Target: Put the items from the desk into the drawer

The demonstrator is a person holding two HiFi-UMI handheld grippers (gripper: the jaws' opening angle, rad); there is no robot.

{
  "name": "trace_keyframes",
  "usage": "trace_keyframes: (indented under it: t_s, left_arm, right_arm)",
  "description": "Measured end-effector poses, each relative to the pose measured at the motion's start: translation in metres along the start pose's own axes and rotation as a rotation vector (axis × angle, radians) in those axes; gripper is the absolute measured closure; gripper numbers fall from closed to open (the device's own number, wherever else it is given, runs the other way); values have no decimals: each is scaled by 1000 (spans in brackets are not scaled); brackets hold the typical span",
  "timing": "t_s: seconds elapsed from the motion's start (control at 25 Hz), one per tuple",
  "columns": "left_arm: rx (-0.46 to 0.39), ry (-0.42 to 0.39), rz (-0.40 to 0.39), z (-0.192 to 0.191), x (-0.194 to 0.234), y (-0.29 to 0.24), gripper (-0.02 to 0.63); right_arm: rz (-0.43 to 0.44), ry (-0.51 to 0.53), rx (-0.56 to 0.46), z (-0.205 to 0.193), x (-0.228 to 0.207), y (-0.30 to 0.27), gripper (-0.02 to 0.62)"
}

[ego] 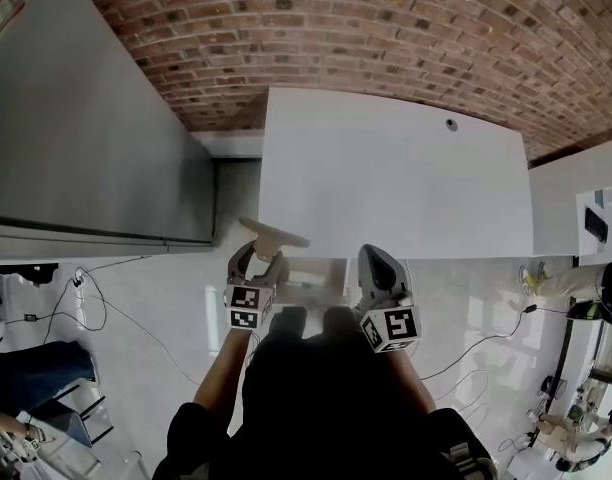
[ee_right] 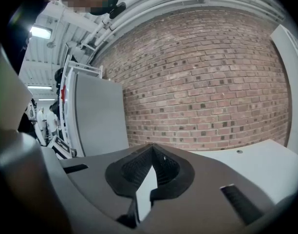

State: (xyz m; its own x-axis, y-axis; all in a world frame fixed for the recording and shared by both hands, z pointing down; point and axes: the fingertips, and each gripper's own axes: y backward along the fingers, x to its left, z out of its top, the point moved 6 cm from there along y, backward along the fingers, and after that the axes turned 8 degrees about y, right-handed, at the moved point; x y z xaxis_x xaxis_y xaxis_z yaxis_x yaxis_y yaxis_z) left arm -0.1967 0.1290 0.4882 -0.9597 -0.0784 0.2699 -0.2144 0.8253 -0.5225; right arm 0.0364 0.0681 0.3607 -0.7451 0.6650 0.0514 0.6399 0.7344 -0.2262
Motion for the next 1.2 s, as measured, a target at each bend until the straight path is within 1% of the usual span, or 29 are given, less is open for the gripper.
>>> trace_keyframes:
  t_s: [0.36, 0.6, 0.84, 1.2]
  left_arm:
    - [18, 77, 60, -38, -22, 23, 360]
    - [77, 131, 97, -77, -41, 25, 360]
    - [118, 171, 117, -106, -52, 20, 360]
    - [198, 223, 121, -176, -51, 3, 360]
  right_arm:
    - [94, 3, 24, -16, -3, -13, 598]
    - [152, -4, 44, -34, -9, -18, 597]
    - [182, 15, 72, -57, -14, -20, 597]
    - [240, 18, 142, -98, 7, -4, 597]
